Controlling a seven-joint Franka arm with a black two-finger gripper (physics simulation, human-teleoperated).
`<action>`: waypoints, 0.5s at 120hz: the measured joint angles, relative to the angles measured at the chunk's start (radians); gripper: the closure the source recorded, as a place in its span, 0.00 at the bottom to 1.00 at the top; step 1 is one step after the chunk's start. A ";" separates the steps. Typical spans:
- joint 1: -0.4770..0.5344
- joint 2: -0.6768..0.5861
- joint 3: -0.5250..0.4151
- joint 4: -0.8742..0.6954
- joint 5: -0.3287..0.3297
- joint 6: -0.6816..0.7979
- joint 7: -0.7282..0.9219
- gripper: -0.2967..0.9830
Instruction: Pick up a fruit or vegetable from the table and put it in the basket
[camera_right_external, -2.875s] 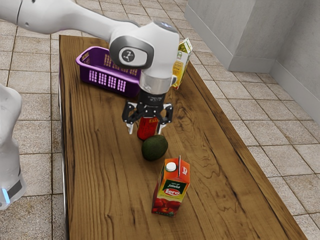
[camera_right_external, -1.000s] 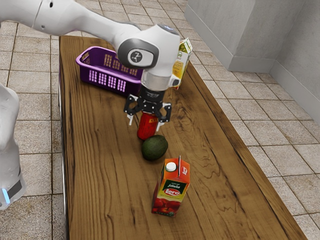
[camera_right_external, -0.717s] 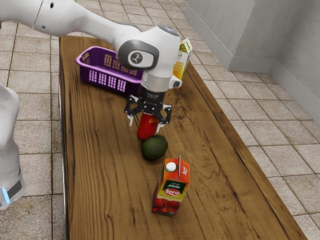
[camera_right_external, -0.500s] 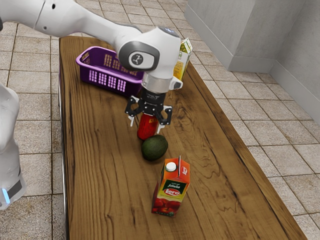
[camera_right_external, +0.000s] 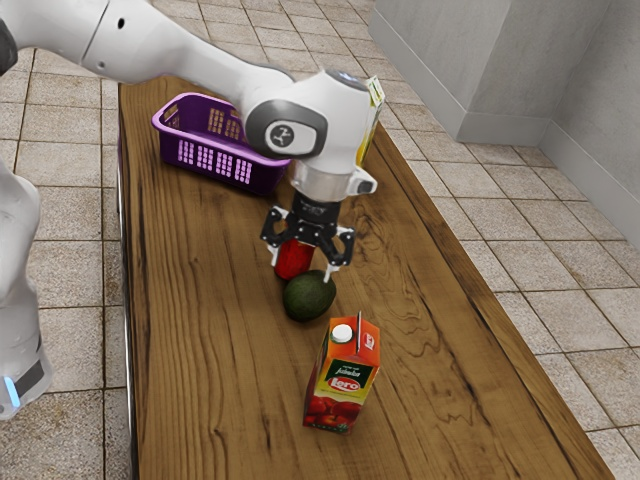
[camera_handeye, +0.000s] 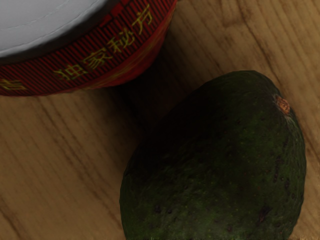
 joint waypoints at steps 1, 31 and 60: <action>0.000 0.000 0.000 0.000 0.000 0.001 0.000 0.23; -0.001 0.015 0.000 -0.004 -0.015 0.022 0.012 0.23; 0.003 0.032 0.000 -0.005 -0.037 0.036 0.026 0.23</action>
